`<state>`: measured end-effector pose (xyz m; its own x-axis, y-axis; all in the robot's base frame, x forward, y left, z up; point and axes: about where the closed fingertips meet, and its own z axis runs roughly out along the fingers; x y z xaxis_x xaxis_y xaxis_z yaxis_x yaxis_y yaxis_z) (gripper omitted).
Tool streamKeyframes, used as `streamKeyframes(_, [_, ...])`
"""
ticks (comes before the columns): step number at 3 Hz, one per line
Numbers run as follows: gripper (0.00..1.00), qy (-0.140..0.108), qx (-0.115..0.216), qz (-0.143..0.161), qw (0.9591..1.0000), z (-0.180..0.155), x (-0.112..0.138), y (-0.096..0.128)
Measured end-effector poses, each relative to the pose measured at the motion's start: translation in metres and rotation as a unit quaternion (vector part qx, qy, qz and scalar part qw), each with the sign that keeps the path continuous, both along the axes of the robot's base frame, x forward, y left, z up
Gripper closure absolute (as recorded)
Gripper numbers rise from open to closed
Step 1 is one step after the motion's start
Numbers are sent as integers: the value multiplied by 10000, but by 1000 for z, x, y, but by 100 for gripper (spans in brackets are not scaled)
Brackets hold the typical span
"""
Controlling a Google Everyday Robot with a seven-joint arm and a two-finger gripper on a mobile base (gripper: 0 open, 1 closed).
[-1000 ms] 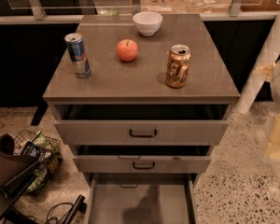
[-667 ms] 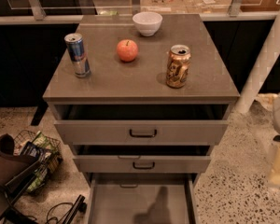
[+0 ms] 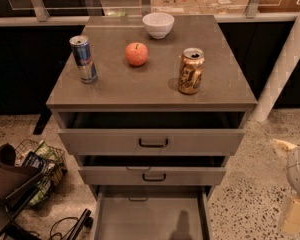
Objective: Close bottom drawer
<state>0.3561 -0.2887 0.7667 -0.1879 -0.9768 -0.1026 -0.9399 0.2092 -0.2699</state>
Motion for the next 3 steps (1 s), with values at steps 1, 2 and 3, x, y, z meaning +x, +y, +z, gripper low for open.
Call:
streamKeyframes(1, [0, 5, -62, -105, 9999, -29, 0, -4])
streamKeyframes(2, [0, 90, -145, -158, 9997, -93, -15, -14])
streamKeyframes(3, [0, 175, -13, -71, 9998, -162, -37, -16])
